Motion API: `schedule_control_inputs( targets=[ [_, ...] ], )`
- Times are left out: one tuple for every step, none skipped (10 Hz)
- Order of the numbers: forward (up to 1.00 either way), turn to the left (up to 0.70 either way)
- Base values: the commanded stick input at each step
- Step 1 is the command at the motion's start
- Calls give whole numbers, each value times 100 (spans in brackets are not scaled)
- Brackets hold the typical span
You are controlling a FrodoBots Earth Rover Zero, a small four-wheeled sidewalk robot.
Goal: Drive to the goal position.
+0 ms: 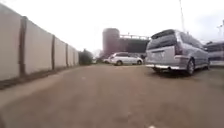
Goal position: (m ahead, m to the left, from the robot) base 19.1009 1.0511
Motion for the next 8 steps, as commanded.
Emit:
schedule_control_inputs(
  targets=[
    [100,0],
    [100,0],
    [100,0],
    [100,0],
    [100,0],
    [100,0],
    [100,0],
    [100,0]
  ],
)
